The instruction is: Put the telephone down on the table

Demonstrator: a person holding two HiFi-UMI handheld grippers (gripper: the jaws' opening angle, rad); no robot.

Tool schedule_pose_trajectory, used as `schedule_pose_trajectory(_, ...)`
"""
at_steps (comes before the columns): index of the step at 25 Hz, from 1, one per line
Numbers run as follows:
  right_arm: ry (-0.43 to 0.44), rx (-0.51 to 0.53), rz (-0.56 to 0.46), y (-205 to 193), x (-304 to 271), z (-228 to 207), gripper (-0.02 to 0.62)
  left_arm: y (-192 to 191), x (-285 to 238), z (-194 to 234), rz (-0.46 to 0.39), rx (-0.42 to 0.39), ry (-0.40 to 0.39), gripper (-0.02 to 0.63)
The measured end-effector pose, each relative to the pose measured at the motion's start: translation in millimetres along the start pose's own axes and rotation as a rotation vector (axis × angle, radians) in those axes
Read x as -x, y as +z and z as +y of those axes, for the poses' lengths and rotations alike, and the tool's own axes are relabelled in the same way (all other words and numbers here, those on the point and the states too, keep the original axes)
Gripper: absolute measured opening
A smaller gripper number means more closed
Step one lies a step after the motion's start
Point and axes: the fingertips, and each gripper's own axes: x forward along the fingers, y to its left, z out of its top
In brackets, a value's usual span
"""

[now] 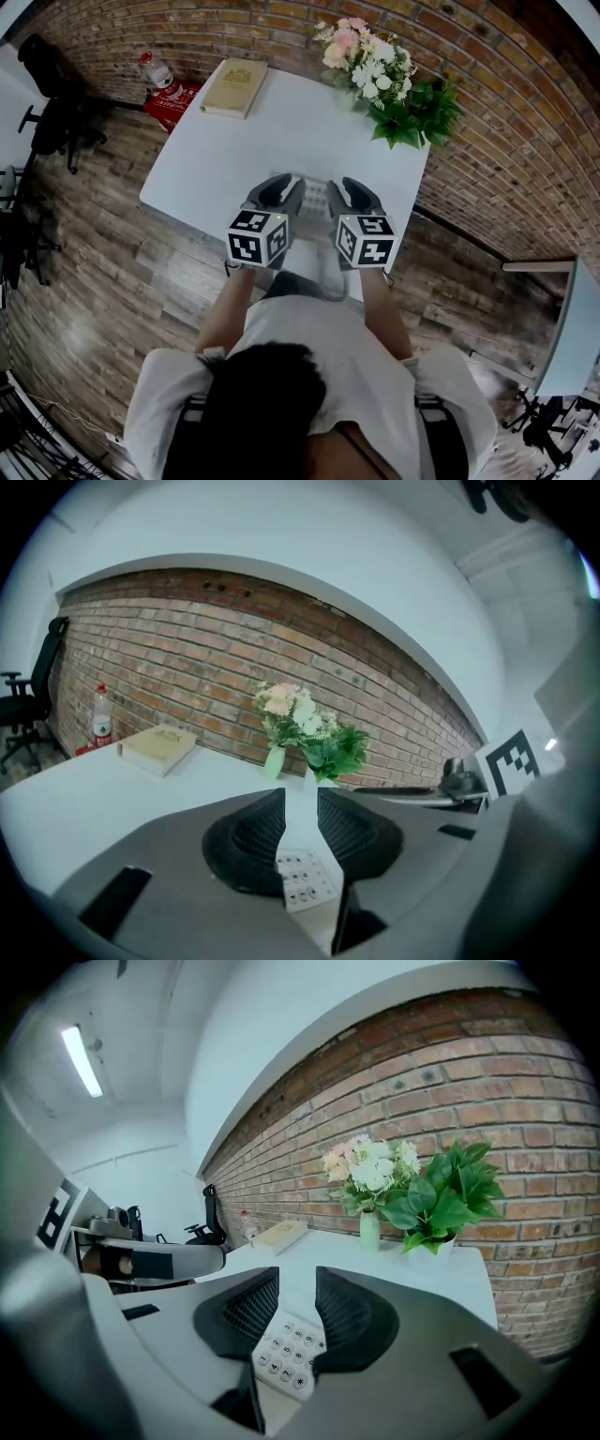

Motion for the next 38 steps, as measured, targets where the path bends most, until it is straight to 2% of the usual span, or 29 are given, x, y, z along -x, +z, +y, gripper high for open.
schedule_pose_trajectory(2,-0.011,0.021,-0.017,6.1,2.3,2.2,0.117,2.9,0.8,-4.0,-0.008,0.036,-0.009,0.098)
schedule_pose_trajectory(4,-0.022,0.040,-0.031,11.1,3.9,4.2,0.083,6.6,1.6,-4.5,-0.023,0.038,0.001,0.093)
schedule_pose_trajectory(13,-0.043,0.062,-0.074,24.3,8.4,13.5,0.039,15.9,2.9,-10.9,-0.044,-0.049,0.056,0.062)
schedule_pose_trajectory(22,-0.051,0.086,-0.088,29.8,1.4,24.3,0.029,15.5,-3.5,-14.4,-0.024,-0.087,0.063,0.037)
schedule_pose_trajectory(38,-0.079,0.146,-0.109,35.7,-3.9,26.0,0.025,15.5,-3.4,-2.8,-0.043,-0.112,0.116,0.032)
